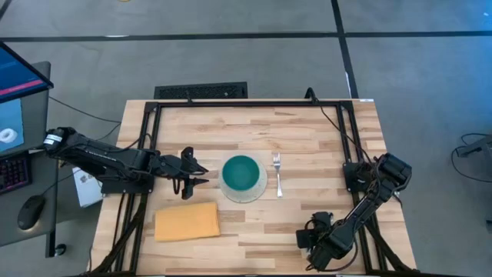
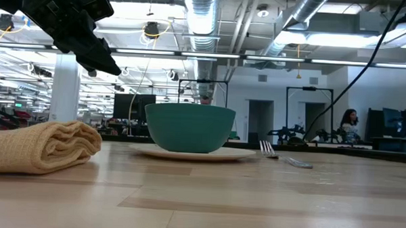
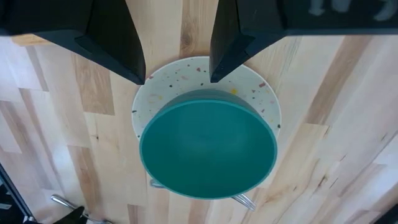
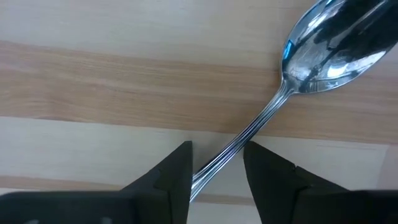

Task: Set table place
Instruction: Put the spoon into the bowl

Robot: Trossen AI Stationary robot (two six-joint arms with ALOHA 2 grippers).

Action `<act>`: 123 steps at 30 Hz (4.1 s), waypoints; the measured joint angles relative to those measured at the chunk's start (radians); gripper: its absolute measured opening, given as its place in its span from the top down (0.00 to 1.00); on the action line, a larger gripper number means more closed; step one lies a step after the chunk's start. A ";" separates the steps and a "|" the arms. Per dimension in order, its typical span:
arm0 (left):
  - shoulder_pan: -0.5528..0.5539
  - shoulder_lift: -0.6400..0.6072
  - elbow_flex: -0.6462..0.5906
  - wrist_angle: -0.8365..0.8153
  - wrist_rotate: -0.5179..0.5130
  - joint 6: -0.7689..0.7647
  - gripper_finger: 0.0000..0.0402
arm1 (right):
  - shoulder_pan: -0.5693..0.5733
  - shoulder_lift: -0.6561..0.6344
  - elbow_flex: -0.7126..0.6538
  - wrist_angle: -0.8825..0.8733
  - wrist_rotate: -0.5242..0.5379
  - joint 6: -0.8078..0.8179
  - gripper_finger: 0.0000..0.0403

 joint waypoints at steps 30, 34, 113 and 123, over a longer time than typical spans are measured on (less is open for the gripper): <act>0.000 0.000 0.000 0.000 -0.001 0.001 0.58 | -0.066 0.002 0.006 -0.038 -0.008 -0.233 0.92; 0.000 0.000 0.000 0.000 -0.001 0.001 0.58 | -0.084 0.006 0.029 -0.052 0.006 -0.253 0.92; 0.000 0.000 0.000 -0.230 0.000 0.022 0.58 | -0.918 0.164 0.602 -0.058 -0.572 -1.215 0.91; 0.000 0.000 0.000 -0.243 0.000 0.023 0.58 | -0.986 0.227 0.603 -0.058 -0.604 -1.193 0.92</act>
